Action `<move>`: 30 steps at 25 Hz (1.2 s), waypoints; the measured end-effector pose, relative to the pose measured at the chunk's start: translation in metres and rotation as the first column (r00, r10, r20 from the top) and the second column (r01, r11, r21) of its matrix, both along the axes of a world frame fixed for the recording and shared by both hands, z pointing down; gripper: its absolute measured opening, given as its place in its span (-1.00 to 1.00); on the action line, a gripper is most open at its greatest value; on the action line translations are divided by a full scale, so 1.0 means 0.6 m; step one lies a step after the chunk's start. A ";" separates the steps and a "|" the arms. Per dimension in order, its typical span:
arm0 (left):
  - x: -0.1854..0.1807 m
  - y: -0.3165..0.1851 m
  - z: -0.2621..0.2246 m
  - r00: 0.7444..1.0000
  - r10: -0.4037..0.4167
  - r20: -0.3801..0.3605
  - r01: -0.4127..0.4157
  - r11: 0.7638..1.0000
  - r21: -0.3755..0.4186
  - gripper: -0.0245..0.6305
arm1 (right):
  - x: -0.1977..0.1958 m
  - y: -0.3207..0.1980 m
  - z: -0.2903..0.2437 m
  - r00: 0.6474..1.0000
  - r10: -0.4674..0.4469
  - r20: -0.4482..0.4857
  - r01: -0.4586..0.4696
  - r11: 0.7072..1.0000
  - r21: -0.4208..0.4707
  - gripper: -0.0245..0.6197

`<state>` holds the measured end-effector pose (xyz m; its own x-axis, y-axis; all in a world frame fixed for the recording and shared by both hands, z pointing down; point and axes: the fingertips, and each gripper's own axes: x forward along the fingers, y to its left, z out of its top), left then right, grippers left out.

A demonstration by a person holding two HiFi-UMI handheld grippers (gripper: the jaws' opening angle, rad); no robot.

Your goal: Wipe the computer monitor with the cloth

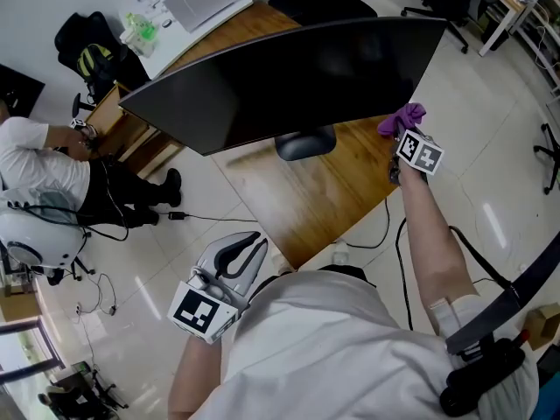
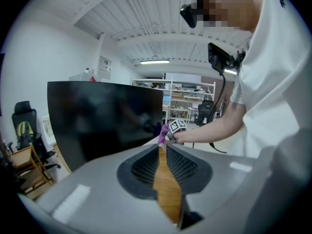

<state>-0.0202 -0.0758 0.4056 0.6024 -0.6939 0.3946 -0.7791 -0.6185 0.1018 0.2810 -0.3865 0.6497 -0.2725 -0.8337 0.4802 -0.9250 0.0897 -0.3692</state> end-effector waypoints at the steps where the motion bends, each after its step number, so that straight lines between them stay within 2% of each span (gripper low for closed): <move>1: -0.005 0.001 0.000 1.000 -0.002 -0.003 0.002 1.000 0.002 -0.71 | -0.008 0.002 0.000 1.000 -0.005 -0.002 0.005 1.000 -0.001 -0.78; 11: -0.066 0.038 0.009 1.000 -0.008 0.018 0.008 1.000 0.017 -0.71 | -0.087 0.020 -0.005 0.999 -0.039 -0.025 0.039 0.999 0.001 -0.78; 15: -0.086 0.044 0.003 0.999 -0.032 -0.005 0.032 0.999 0.013 -0.71 | -0.120 0.025 -0.009 0.998 -0.051 -0.027 0.052 0.999 0.005 -0.78; 30: -0.158 0.083 0.018 1.000 -0.019 -0.006 0.019 1.000 0.008 -0.71 | -0.230 0.052 -0.008 0.994 -0.105 -0.035 0.105 0.994 0.004 -0.78</move>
